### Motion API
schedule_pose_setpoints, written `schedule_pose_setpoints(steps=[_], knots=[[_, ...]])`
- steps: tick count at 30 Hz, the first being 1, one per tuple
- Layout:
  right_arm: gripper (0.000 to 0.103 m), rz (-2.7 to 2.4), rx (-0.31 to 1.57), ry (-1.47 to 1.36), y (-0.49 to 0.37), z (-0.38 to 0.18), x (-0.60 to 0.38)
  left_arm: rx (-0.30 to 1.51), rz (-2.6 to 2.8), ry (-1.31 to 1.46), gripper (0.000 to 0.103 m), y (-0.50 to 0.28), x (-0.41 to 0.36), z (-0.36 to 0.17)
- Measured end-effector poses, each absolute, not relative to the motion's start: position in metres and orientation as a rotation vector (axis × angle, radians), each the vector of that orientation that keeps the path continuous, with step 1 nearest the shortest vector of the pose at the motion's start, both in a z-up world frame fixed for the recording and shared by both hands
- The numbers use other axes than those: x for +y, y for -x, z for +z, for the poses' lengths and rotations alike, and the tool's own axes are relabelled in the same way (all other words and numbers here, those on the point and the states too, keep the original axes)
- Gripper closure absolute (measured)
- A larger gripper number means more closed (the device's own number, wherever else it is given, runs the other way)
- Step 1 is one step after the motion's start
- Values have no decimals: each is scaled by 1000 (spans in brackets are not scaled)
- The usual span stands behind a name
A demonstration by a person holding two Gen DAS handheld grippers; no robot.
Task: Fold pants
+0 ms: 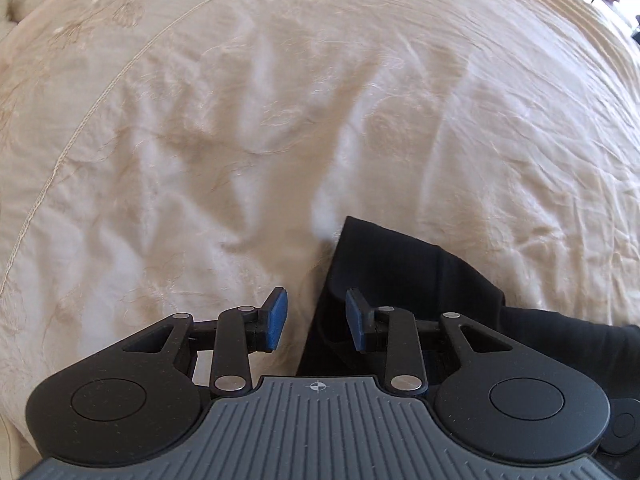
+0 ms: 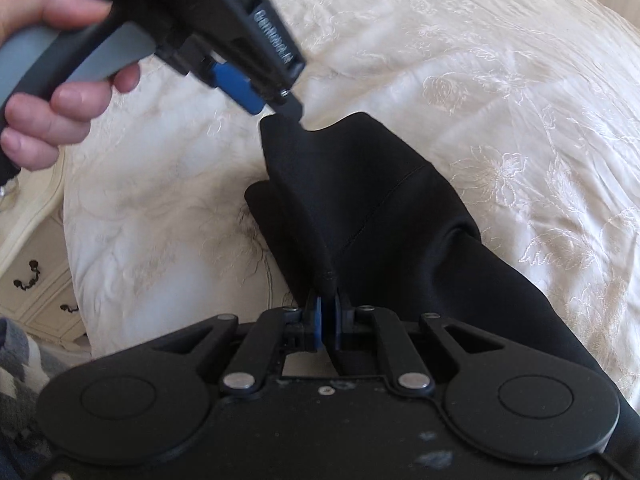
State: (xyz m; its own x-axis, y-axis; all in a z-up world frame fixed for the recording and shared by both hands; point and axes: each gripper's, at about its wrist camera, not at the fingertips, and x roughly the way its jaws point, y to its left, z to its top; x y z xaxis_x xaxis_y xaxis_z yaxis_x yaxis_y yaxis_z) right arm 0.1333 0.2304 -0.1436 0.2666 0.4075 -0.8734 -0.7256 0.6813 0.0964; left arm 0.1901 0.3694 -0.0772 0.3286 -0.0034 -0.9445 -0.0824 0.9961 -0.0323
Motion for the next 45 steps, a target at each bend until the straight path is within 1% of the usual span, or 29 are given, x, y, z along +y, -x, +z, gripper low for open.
schedule_pose_setpoints(steps=[8, 12, 14, 15, 17, 20, 23, 25, 29, 33, 37, 39, 42, 45], knots=[[95, 769, 1069, 384, -127, -164, 239, 1253, -129, 44, 71, -187, 323, -81], [92, 731, 1063, 327, -128, -166, 234, 1335, -142, -4, 71, -184, 307, -115], [88, 704, 1060, 265, -128, -157, 224, 1385, -122, -36, 71, -182, 305, -137], [84, 688, 1058, 236, -127, -151, 217, 1383, -125, -46, 70, -180, 304, -145], [84, 641, 1045, 184, -124, -139, 200, 1372, -129, -75, 70, -176, 301, -149], [84, 543, 1048, 61, -121, -122, 158, 1382, -102, -104, 70, -177, 295, -141], [83, 420, 1064, -76, -125, -112, 105, 1349, -99, -75, 70, -176, 288, -120], [79, 340, 1073, -140, -133, -109, 70, 1317, -121, -50, 70, -175, 277, -106], [75, 251, 1070, -236, -162, -108, 18, 1285, -188, -28, 70, -178, 245, -86], [72, 282, 1108, -218, -206, -117, 2, 1342, -250, -5, 70, -177, 212, -99], [71, 336, 1164, -196, -244, -136, 10, 1468, -205, -75, 70, -169, 195, -145], [71, 362, 1190, -176, -256, -146, 15, 1438, -197, -112, 70, -160, 191, -152], [71, 378, 1256, -139, -266, -163, 23, 1424, -188, -147, 70, -156, 186, -149], [72, 488, 1343, -167, -255, -168, 29, 1433, -172, -116, 70, -156, 189, -151]])
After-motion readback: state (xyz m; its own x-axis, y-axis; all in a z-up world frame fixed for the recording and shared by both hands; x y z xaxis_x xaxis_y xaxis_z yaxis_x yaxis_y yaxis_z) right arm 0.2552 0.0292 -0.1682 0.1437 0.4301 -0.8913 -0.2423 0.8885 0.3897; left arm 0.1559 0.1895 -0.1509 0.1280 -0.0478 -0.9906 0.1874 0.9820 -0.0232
